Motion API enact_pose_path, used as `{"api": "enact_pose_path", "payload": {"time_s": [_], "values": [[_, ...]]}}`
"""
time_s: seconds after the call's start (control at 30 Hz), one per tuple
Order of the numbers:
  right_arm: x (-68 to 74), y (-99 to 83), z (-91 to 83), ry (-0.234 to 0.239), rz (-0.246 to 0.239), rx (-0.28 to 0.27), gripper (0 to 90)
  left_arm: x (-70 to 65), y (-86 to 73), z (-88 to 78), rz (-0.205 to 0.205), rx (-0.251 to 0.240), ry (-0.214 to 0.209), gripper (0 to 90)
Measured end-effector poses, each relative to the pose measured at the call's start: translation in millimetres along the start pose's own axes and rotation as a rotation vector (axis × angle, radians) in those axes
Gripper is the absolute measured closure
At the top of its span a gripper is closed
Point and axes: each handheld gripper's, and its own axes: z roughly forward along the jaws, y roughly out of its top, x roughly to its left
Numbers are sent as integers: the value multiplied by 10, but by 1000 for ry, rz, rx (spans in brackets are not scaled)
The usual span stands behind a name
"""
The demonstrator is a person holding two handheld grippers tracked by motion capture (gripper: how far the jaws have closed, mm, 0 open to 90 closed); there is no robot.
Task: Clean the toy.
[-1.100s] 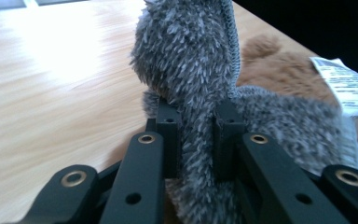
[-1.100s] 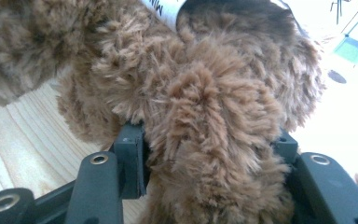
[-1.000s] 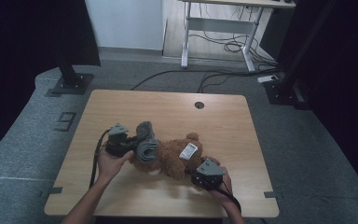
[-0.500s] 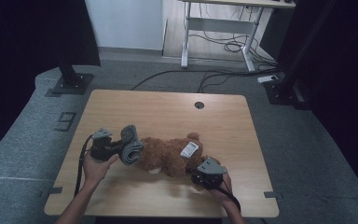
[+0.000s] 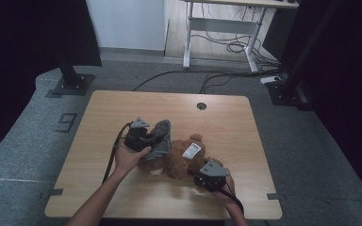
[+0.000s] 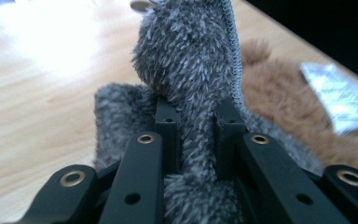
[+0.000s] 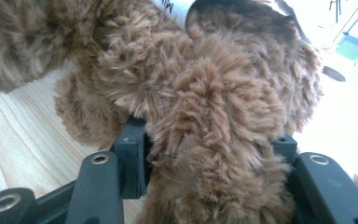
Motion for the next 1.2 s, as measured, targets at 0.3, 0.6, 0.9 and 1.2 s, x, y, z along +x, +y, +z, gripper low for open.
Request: {"api": "enact_pose_path", "payload": {"time_s": [0.3, 0.6, 0.9, 1.2], "values": [[7, 70, -62, 39, -6, -9, 375, -38, -279, -54, 10, -22, -8, 768], [-151, 344, -383, 102, 129, -77, 286, -51, -398, -127, 4, -54, -22, 771], [-321, 573, -187, 166, 173, 51, 198, -91, -527, -229, 8, -81, -37, 771], [-183, 196, -104, 286, 328, 75, 165, -136, -633, -296, 22, -95, -53, 771]]}}
